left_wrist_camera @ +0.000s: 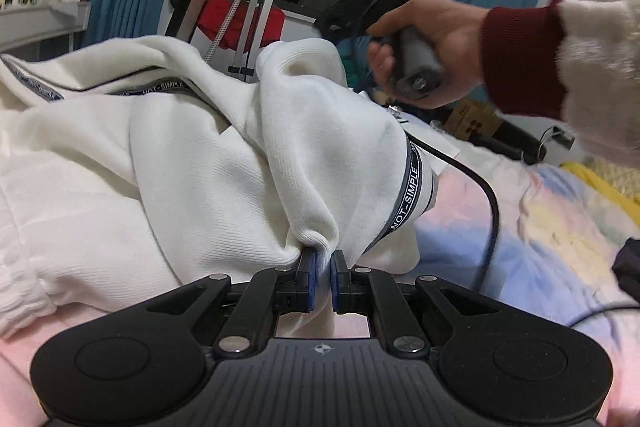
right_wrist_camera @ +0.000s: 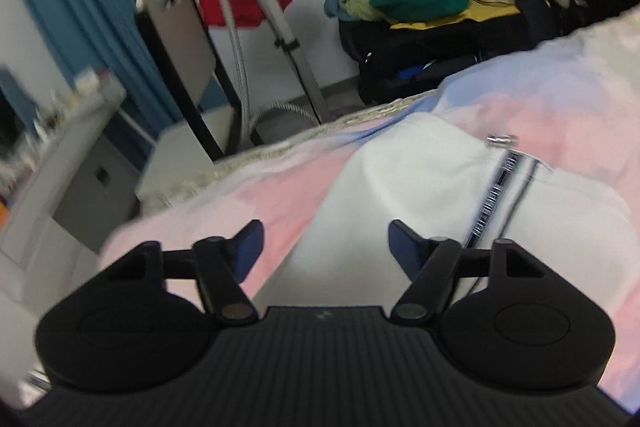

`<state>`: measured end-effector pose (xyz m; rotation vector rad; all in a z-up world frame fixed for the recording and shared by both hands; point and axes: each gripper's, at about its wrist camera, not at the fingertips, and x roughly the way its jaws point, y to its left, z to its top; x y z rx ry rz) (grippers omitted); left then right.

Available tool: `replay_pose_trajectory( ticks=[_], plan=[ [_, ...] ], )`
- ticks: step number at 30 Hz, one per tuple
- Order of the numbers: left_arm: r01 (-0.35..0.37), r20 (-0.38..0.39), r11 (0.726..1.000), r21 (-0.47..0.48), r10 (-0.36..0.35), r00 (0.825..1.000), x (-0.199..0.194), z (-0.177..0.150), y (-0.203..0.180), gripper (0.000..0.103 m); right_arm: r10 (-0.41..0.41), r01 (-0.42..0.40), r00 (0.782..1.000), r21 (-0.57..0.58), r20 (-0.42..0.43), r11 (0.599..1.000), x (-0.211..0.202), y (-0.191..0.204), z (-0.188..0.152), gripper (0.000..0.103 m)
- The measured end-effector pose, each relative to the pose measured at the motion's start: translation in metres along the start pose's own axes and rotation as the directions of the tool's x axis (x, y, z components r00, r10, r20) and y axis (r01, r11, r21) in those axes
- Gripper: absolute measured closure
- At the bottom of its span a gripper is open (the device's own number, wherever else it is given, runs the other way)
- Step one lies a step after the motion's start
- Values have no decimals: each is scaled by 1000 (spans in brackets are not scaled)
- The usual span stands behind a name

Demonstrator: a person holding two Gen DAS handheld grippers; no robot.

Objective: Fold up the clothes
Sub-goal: 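Hold the seam with the left gripper while the right gripper grasps the leg and folds it over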

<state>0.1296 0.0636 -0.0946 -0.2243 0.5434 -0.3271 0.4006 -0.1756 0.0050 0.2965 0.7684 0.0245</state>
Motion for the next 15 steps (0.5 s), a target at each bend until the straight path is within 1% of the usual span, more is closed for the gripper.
replay_pose_trajectory(
  ticks=[1, 2, 3, 4, 5, 7, 9, 11, 15],
  plan=[
    [7, 1, 1000, -7, -7, 1000, 1, 0, 2, 95, -28, 28, 1000, -15, -6, 999, 4, 3, -3, 51],
    [13, 2, 1000, -14, -13, 1000, 1, 1, 3, 95, -53, 53, 998, -27, -13, 998, 7, 6, -6, 65],
    [21, 7, 1000, -21, -21, 1000, 0, 1, 3, 95, -78, 77, 997, -39, -20, 996, 11, 8, -9, 73],
    [34, 19, 999, -27, -34, 999, -2, 1, 4, 95, -93, 92, 995, -46, -24, 995, 14, 8, -9, 88],
    [43, 28, 999, -30, -42, 999, -3, 2, 4, 95, -110, 109, 994, -48, -8, 993, 11, 7, -11, 94],
    [42, 32, 999, -22, -41, 999, -4, 3, 4, 95, -144, 146, 989, -49, 32, 988, 3, 4, -16, 95],
    [49, 34, 999, -23, -48, 998, -5, 4, 5, 96, -160, 164, 984, -44, 83, 985, -18, -7, -21, 96],
    [65, 44, 998, -16, -64, 997, -9, 6, 6, 96, -169, 172, 977, -14, 131, 985, -41, -24, -25, 96],
    [79, 66, 997, -17, -78, 995, -19, 10, 8, 96, -149, 128, 965, 112, 215, 986, -101, -77, -41, 97]
  ],
)
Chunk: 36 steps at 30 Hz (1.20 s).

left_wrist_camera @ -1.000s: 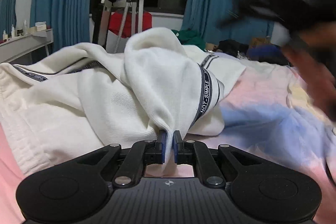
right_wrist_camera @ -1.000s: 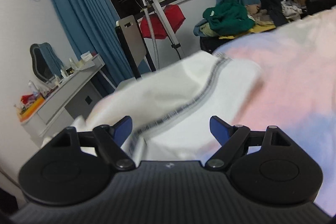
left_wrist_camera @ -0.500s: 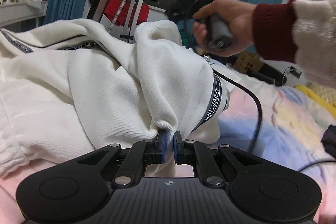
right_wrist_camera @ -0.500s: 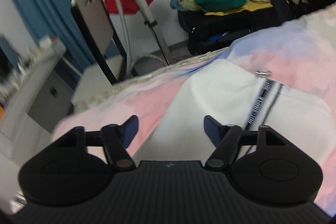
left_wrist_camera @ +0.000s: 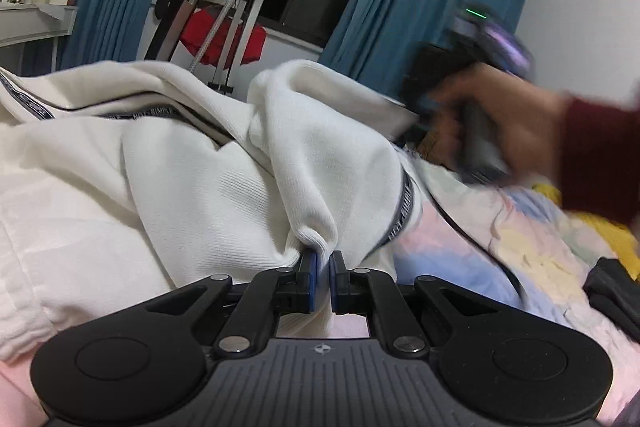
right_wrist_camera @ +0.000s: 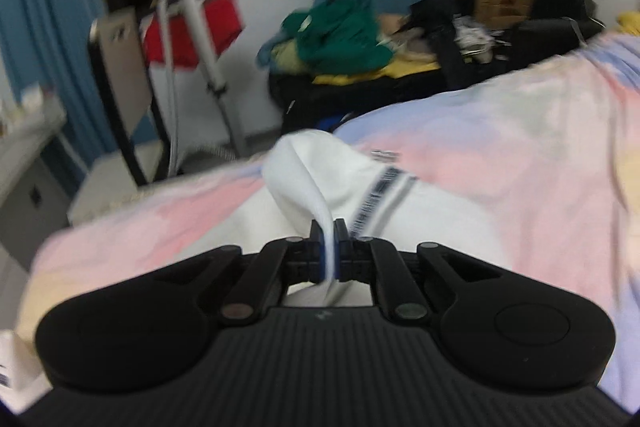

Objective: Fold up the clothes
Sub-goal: 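Hold the seam with the left gripper while the right gripper grasps the leg and folds it over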

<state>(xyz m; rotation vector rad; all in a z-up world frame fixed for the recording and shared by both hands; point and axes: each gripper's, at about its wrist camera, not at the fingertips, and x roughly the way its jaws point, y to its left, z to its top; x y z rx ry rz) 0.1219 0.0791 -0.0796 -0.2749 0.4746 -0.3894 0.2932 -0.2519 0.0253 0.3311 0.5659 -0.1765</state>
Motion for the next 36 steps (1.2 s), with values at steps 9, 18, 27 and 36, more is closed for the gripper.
replay_pose_trajectory(
  ticks=[9, 18, 27, 36],
  plan=[
    [-44, 66, 999, -15, 45, 997, -37, 4, -3, 97, 55, -38, 996, 225, -67, 974, -98, -138, -79, 97],
    [-164, 28, 984, -64, 166, 986, -67, 3, -4, 96, 219, -56, 918, 438, -331, 897, -102, -198, -134, 93],
    [-199, 57, 973, -117, 206, 977, -73, 5, -12, 96, 416, -138, 872, 685, -258, 715, -97, -211, -167, 54],
    [-188, 65, 965, -186, 202, 977, -70, 7, -6, 96, 356, -139, 925, 757, -131, 638, -68, -216, -147, 52]
  ],
)
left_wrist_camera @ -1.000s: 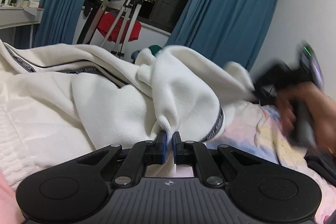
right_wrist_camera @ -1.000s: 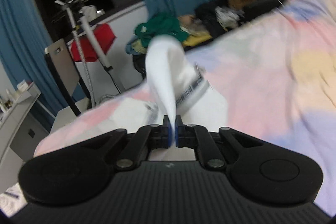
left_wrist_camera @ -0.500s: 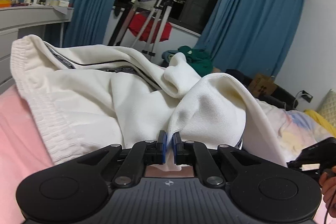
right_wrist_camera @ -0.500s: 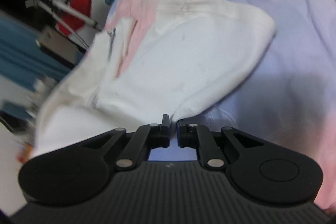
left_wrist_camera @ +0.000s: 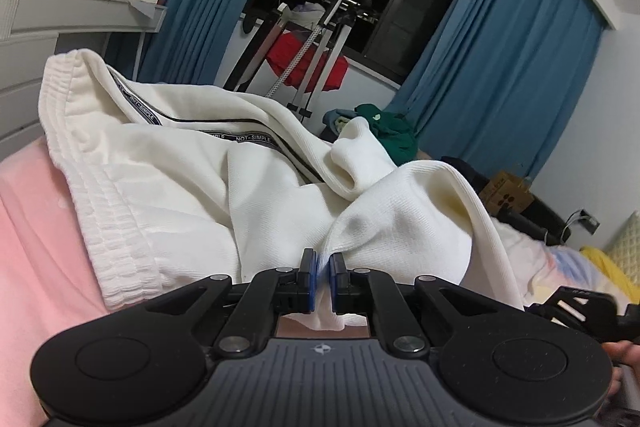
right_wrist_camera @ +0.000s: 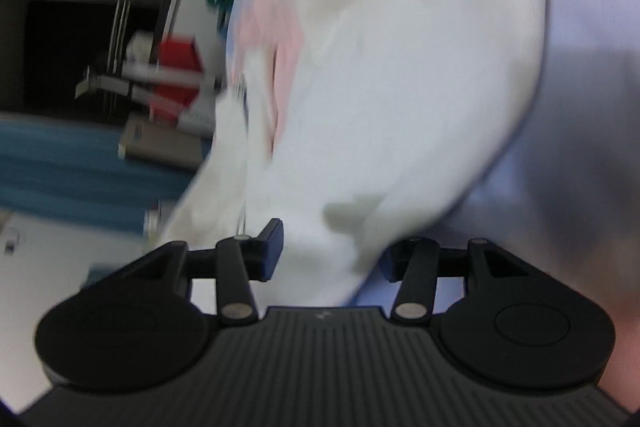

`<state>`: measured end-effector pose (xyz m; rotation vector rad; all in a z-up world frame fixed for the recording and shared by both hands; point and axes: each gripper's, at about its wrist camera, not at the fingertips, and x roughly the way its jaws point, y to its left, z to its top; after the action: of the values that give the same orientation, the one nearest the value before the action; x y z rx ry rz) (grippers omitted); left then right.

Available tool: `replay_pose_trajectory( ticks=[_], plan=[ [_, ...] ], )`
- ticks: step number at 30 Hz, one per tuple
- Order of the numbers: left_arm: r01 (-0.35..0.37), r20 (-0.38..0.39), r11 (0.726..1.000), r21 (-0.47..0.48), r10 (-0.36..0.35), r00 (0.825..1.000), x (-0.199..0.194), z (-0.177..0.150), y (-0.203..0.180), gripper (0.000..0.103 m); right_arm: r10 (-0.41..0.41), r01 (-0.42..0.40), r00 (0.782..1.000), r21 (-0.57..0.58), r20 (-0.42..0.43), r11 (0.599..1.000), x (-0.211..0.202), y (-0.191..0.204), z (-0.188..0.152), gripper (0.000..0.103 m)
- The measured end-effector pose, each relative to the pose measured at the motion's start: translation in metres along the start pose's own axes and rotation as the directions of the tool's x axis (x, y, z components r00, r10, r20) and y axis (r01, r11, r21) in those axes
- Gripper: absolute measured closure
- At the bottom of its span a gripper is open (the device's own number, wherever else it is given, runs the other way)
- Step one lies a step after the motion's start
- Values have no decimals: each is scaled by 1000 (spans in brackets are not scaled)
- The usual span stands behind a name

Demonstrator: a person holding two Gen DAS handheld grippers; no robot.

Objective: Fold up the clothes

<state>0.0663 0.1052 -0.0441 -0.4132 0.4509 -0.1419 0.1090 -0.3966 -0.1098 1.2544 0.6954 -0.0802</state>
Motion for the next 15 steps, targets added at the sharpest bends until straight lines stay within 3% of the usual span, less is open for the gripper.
replay_pose_trajectory(
  ticks=[3, 6, 8, 9, 11, 15],
  plan=[
    [7, -1, 1000, -11, -7, 1000, 1, 1, 0, 96, -89, 80, 989, 82, 119, 993, 2, -10, 28, 53],
    [8, -11, 1000, -17, -8, 1000, 5, 1, -1, 96, -137, 121, 980, 120, 141, 985, 9, -11, 53, 59],
    [4, -7, 1000, -7, -4, 1000, 5, 1, -3, 96, -193, 191, 973, 25, 126, 981, 16, 4, 65, 88],
    [2, -5, 1000, -2, -2, 1000, 4, 1, -5, 96, -214, 220, 970, -46, 113, 974, 21, 14, 68, 91],
    [4, -5, 1000, 1, -4, 1000, 3, 1, -7, 96, -219, 229, 970, -101, 103, 968, 25, 26, 73, 93],
    [18, -7, 999, -32, -18, 1000, 1, 2, -5, 95, -113, 144, 979, -188, 168, 971, 12, 40, 88, 94]
  ],
)
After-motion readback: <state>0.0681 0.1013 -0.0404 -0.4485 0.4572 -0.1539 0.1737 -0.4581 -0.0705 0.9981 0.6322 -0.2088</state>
